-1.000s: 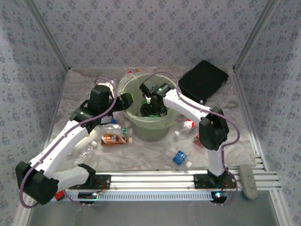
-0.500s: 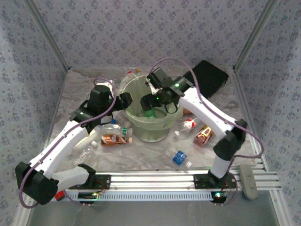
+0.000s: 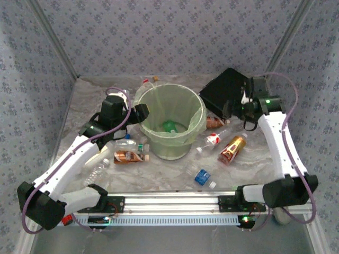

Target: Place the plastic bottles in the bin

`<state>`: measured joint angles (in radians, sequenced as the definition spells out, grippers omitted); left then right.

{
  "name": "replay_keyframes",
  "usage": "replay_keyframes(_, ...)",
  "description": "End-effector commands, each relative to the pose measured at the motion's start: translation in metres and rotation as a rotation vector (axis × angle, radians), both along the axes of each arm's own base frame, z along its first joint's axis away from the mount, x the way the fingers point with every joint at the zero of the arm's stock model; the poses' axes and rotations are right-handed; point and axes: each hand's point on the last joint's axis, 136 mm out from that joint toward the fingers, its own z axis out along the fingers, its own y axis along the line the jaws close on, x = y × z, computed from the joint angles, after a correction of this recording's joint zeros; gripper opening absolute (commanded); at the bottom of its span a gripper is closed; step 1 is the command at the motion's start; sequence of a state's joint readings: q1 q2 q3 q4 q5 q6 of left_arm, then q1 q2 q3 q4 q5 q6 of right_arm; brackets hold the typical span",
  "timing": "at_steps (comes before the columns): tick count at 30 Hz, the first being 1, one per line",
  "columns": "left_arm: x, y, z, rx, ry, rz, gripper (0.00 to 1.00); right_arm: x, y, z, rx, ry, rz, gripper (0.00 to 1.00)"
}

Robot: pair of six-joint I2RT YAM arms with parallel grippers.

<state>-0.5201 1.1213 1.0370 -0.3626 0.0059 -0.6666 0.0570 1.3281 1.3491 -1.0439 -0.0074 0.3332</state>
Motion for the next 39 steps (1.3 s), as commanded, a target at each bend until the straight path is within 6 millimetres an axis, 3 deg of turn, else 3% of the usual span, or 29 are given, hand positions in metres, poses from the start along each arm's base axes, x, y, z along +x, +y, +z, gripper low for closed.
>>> replay_keyframes(1, -0.001, 0.003, -0.004, 0.038, 0.004, 0.001, 0.72, -0.006, -0.004, -0.044, 0.079, 0.074, -0.059, 0.87)
replay_keyframes(2, -0.001, 0.003, -0.004, 0.042, 0.003, 0.001, 0.72, -0.014, -0.005, -0.066, 0.089, 0.115, -0.075, 0.87)
replay_keyframes(9, 0.000, 0.005, -0.004, 0.053, -0.001, 0.006, 0.73, -0.025, -0.028, -0.135, 0.073, 0.175, -0.211, 0.95)
replay_keyframes(13, -0.001, 0.005, -0.005, 0.055, 0.000, 0.008, 0.73, -0.036, -0.035, -0.162, 0.079, 0.211, -0.262, 0.96)
replay_keyframes(20, 0.001, 0.005, -0.003, 0.046, -0.007, 0.011, 0.73, -0.044, -0.050, -0.191, 0.073, 0.233, -0.325, 0.91)
replay_keyframes(31, 0.002, 0.005, -0.007, 0.048, 0.006, 0.016, 0.73, -0.043, -0.057, -0.184, 0.099, 0.190, -0.341, 0.69)
replay_keyframes(36, 0.001, 0.005, -0.007, 0.052, 0.006, 0.016, 0.73, -0.038, -0.056, -0.149, 0.114, 0.128, -0.326, 0.62)
replay_keyframes(39, 0.000, 0.007, -0.006, 0.059, 0.003, 0.019, 0.73, -0.032, -0.054, -0.114, 0.125, 0.064, -0.317, 0.61)
